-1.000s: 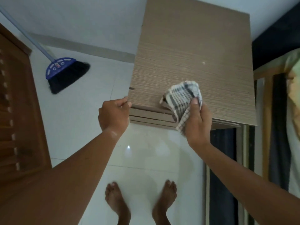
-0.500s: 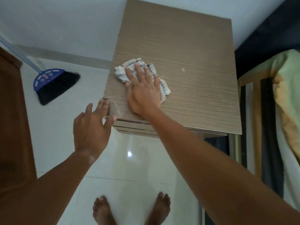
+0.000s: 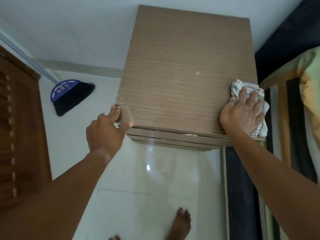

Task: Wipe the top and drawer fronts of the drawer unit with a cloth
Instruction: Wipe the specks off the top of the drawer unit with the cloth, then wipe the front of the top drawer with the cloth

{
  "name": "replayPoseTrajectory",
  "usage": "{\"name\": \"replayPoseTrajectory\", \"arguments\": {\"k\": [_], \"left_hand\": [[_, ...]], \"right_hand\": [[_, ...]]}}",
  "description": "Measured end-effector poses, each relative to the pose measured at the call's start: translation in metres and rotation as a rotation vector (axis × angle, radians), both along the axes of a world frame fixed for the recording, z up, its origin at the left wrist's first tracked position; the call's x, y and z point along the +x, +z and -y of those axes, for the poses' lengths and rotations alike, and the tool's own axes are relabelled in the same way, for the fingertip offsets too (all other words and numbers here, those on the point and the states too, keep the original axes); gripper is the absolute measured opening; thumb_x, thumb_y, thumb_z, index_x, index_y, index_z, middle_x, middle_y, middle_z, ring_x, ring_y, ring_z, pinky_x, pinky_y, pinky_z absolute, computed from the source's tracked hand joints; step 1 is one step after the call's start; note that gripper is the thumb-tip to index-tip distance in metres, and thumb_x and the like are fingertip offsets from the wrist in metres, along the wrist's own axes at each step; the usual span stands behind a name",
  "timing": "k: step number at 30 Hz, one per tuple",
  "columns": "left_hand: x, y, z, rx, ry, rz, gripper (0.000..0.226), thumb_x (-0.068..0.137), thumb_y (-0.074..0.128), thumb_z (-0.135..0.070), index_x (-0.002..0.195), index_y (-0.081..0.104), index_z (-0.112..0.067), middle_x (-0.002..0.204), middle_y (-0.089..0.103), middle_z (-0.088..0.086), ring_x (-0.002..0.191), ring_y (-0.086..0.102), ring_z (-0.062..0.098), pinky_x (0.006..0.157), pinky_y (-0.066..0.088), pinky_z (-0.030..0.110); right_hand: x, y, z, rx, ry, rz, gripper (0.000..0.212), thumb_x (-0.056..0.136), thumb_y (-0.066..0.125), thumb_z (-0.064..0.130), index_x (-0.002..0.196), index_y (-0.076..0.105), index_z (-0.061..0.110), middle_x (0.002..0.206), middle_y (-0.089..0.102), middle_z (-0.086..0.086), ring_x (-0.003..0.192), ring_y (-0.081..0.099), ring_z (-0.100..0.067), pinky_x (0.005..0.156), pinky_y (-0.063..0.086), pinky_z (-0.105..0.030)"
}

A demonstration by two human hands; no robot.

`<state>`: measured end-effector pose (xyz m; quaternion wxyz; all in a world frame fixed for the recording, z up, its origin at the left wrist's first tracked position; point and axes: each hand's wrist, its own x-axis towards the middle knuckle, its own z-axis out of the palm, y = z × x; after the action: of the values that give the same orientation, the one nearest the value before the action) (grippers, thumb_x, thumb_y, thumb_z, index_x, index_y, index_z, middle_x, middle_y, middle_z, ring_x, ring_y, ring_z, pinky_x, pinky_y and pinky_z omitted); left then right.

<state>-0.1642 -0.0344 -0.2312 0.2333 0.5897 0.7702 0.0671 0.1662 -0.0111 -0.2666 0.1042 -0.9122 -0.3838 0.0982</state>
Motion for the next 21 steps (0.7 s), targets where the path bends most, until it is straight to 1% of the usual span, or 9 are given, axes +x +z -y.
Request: {"name": "replayPoseTrajectory", "arguments": {"k": [3, 6, 8, 9, 11, 13, 15, 18, 21], "left_hand": [[-0.005, -0.01, 0.003, 0.064, 0.013, 0.105, 0.067, 0.088, 0.066, -0.052, 0.148, 0.047, -0.028, 0.142, 0.059, 0.002, 0.119, 0.06, 0.026, 0.1, 0.044, 0.034], [-0.012, -0.019, 0.005, 0.11, 0.072, 0.278, 0.064, 0.087, 0.072, -0.043, 0.145, 0.051, -0.027, 0.145, 0.056, -0.009, 0.125, 0.057, 0.012, 0.096, 0.036, 0.014], [-0.021, -0.023, 0.005, 0.126, 0.153, 0.511, 0.058, 0.089, 0.073, -0.029, 0.144, 0.053, -0.026, 0.142, 0.059, -0.011, 0.119, 0.059, 0.002, 0.091, 0.038, 0.006], [-0.027, -0.023, 0.006, 0.111, 0.223, 0.697, 0.056, 0.091, 0.071, -0.021, 0.144, 0.053, -0.022, 0.14, 0.06, -0.008, 0.118, 0.059, 0.0, 0.092, 0.041, 0.006], [-0.041, -0.021, 0.007, 0.017, 0.356, 1.016, 0.052, 0.096, 0.065, -0.015, 0.145, 0.051, -0.018, 0.136, 0.064, -0.006, 0.119, 0.062, 0.004, 0.1, 0.044, 0.015], [-0.058, -0.026, 0.007, -0.112, 0.453, 1.168, 0.041, 0.103, 0.052, -0.026, 0.144, 0.052, -0.025, 0.126, 0.068, -0.01, 0.117, 0.063, 0.01, 0.109, 0.04, 0.031], [-0.067, -0.033, 0.007, -0.243, 0.532, 1.345, 0.042, 0.106, 0.034, -0.038, 0.144, 0.051, -0.03, 0.129, 0.067, -0.009, 0.124, 0.059, 0.015, 0.114, 0.033, 0.039], [-0.068, -0.036, 0.012, -0.259, 0.531, 1.413, 0.046, 0.106, 0.028, -0.044, 0.139, 0.056, -0.028, 0.129, 0.069, -0.005, 0.124, 0.06, 0.016, 0.113, 0.033, 0.041], [-0.051, -0.034, 0.02, -0.099, 0.428, 1.306, 0.035, 0.104, 0.038, -0.042, 0.109, 0.069, -0.026, 0.097, 0.077, -0.01, 0.094, 0.068, 0.003, 0.099, 0.047, 0.028]], "right_hand": [[-0.055, -0.006, -0.015, -0.003, 0.092, 0.049, 0.059, 0.104, 0.02, 0.044, 0.16, 0.012, 0.028, 0.169, 0.004, -0.005, 0.156, -0.002, -0.028, 0.122, -0.004, -0.05], [-0.135, -0.007, -0.035, 0.016, 0.331, 0.021, 0.057, 0.105, 0.022, 0.043, 0.16, 0.012, 0.031, 0.169, 0.003, -0.002, 0.156, -0.001, -0.027, 0.123, -0.002, -0.05], [-0.191, -0.008, -0.042, 0.042, 0.543, -0.01, 0.057, 0.105, 0.021, 0.044, 0.16, 0.013, 0.034, 0.169, 0.003, 0.001, 0.156, -0.002, -0.024, 0.124, -0.003, -0.049], [-0.216, -0.008, -0.042, 0.064, 0.646, -0.016, 0.056, 0.105, 0.021, 0.045, 0.159, 0.014, 0.035, 0.169, 0.005, 0.003, 0.156, -0.002, -0.022, 0.124, -0.002, -0.049], [-0.253, -0.009, -0.036, 0.088, 0.821, -0.01, 0.053, 0.105, 0.022, 0.045, 0.157, 0.021, 0.038, 0.169, 0.01, 0.006, 0.156, 0.001, -0.019, 0.124, 0.0, -0.048], [-0.272, -0.012, -0.022, 0.103, 0.964, 0.045, 0.05, 0.105, 0.024, 0.044, 0.153, 0.034, 0.039, 0.167, 0.018, 0.007, 0.156, 0.005, -0.018, 0.124, 0.005, -0.048], [-0.272, -0.018, 0.0, 0.178, 1.059, 0.1, 0.047, 0.105, 0.029, 0.041, 0.148, 0.046, 0.035, 0.162, 0.032, 0.009, 0.155, 0.014, -0.017, 0.123, 0.012, -0.047], [-0.247, -0.032, 0.031, 0.299, 1.153, 0.116, 0.046, 0.103, 0.038, 0.033, 0.149, 0.046, 0.03, 0.159, 0.038, 0.01, 0.153, 0.022, -0.015, 0.123, 0.019, -0.042], [-0.202, -0.045, 0.054, 0.378, 1.157, 0.225, 0.055, 0.1, 0.047, 0.025, 0.154, 0.037, 0.03, 0.162, 0.032, 0.011, 0.153, 0.022, -0.014, 0.122, 0.021, -0.042]]}}
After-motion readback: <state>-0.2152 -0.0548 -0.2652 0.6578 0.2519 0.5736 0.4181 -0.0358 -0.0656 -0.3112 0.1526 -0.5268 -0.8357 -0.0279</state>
